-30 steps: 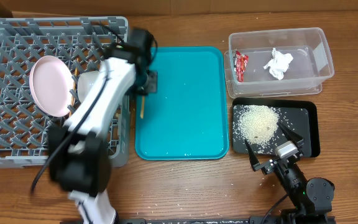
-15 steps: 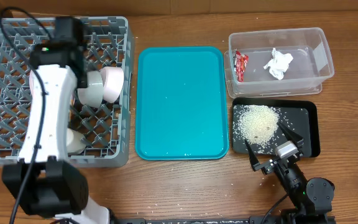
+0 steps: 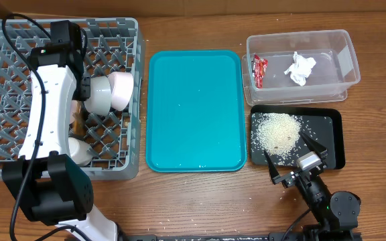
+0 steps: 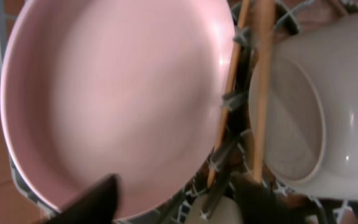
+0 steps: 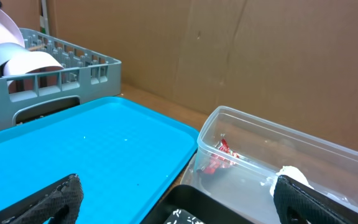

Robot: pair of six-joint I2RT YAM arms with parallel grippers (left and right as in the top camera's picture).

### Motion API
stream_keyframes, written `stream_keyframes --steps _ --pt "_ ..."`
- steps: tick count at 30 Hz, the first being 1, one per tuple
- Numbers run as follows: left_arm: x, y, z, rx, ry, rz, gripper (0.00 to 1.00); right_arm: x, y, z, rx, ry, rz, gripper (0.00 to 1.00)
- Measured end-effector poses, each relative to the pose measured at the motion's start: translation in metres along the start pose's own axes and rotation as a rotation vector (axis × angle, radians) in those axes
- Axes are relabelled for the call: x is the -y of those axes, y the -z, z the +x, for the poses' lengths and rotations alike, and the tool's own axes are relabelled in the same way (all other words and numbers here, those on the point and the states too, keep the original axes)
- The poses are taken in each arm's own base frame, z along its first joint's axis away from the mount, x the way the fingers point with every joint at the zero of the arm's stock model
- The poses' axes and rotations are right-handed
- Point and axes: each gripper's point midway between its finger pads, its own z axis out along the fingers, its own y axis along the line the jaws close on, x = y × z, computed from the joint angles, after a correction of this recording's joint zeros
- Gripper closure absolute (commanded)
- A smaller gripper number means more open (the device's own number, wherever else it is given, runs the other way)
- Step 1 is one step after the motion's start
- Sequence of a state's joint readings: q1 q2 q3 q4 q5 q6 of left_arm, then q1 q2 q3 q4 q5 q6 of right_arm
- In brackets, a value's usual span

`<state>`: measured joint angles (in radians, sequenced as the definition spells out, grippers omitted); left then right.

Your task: Sort waste into correct bins and load items into the dishwasher

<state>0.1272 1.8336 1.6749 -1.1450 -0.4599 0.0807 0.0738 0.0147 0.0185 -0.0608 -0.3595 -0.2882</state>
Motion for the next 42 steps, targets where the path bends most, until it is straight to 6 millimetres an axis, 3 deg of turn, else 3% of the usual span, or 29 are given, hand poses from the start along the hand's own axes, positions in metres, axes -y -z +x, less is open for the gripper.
stream_keyframes --steps 4,7,10,13,17,22,27,34,37,40,42 --pt "-0.001 0.009 0.012 -0.052 0.021 0.019 0.0 0.0 0.0 0.0 0.0 0.0 0.0 0.0" --pt "-0.001 0.033 0.007 -0.02 0.067 0.073 0.0 0.0 0.0 0.0 0.0 0.0 0.0 0.0" --pt "-0.001 0.078 0.002 0.077 0.102 0.145 0.0 0.0 0.0 0.0 0.0 0.0 0.0 0.0" --pt "0.005 0.134 0.01 0.196 0.098 0.225 0.0 0.0 0.0 0.0 0.0 0.0 0.0 0.0" --pt "0.026 0.21 0.042 0.343 0.043 0.402 0.0 0.0 0.0 0.0 0.0 0.0 0.0 0.0" --pt "0.051 0.261 0.086 0.401 -0.049 0.6 0.0 0.0 0.0 0.0 0.0 0.0 0.0 0.0" --pt "0.073 0.291 0.11 0.431 -0.127 0.762 0.0 0.0 0.0 0.0 0.0 0.0 0.0 0.0" --pt "0.077 0.29 0.123 0.384 -0.152 0.779 0.0 0.0 0.0 0.0 0.0 0.0 0.0 0.0" --pt "0.073 0.292 0.108 0.461 -0.138 0.745 0.0 0.0 0.0 0.0 0.0 0.0 0.0 0.0" --pt "0.067 0.312 0.069 0.699 -0.109 0.722 0.0 0.0 0.0 0.0 0.0 0.0 0.0 0.0" --pt "0.061 0.323 0.059 0.847 -0.088 0.711 0.0 0.0 0.0 0.0 0.0 0.0 0.0 0.0"
